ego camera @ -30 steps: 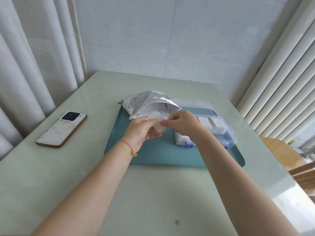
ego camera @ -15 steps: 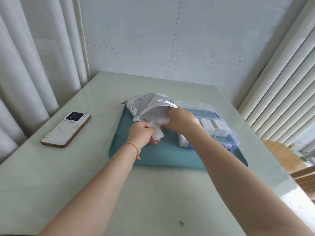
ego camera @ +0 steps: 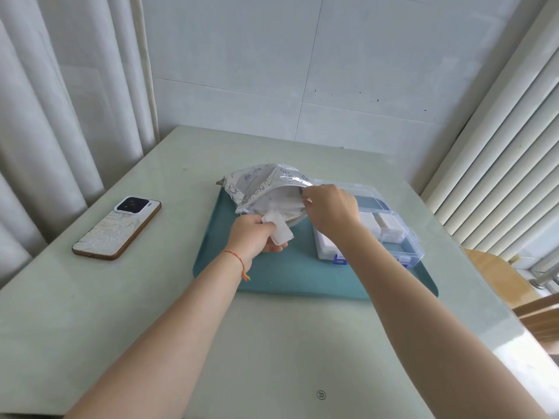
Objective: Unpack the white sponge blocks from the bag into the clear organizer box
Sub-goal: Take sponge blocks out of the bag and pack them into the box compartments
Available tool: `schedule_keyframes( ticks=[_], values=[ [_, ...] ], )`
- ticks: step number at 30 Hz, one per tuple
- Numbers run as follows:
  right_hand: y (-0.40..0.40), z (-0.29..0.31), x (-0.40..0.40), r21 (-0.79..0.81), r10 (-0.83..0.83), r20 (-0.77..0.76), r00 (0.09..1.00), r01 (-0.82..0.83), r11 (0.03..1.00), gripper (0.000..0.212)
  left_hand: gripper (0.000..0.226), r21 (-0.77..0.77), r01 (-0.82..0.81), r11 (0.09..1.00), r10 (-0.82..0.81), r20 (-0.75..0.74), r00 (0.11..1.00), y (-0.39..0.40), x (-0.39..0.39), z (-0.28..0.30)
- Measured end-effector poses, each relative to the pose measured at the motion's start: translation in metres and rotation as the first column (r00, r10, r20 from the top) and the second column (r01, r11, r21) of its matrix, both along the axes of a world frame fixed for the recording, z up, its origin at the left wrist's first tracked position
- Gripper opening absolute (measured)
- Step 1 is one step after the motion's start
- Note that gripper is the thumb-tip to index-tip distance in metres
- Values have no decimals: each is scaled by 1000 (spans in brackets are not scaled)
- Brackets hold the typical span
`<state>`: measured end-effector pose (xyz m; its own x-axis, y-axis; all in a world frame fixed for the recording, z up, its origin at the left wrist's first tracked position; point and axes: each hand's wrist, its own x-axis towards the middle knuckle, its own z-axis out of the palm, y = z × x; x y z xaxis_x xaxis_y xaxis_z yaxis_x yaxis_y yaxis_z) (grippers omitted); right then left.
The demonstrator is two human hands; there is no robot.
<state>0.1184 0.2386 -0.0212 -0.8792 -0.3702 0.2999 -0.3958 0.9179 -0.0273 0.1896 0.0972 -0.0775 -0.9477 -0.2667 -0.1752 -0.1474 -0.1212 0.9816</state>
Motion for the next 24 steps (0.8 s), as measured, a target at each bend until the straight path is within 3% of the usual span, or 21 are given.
schedule_keyframes(
  ticks=[4, 6, 9, 19, 22, 24],
  values=[
    [18, 11, 9, -302, 15, 119, 993, 22, 953, 18, 23, 56, 10, 998, -10, 11, 1000, 1, 0, 1],
    [25, 17, 14, -478, 78, 278, 957, 68, 876, 19, 22, 104, 16, 994, -17, 14, 1000, 1, 1, 2],
    [26, 22, 24, -664, 220, 506, 834, 213, 716, 17, 19, 187, 41, 982, -42, 1, 999, 2, 3, 5],
    [14, 12, 23, -664, 261, 615, 744, 312, 679, 15, 27, 354, 71, 933, -71, -13, 997, 1, 5, 12],
    [8, 12, 26, -551, 206, 608, 767, 221, 805, 20, 25, 437, 64, 897, -60, -22, 998, -1, 5, 14],
    [4, 11, 25, -428, 127, 552, 824, 149, 892, 24, 22, 355, 39, 934, -36, -15, 999, 0, 4, 12]
  ],
)
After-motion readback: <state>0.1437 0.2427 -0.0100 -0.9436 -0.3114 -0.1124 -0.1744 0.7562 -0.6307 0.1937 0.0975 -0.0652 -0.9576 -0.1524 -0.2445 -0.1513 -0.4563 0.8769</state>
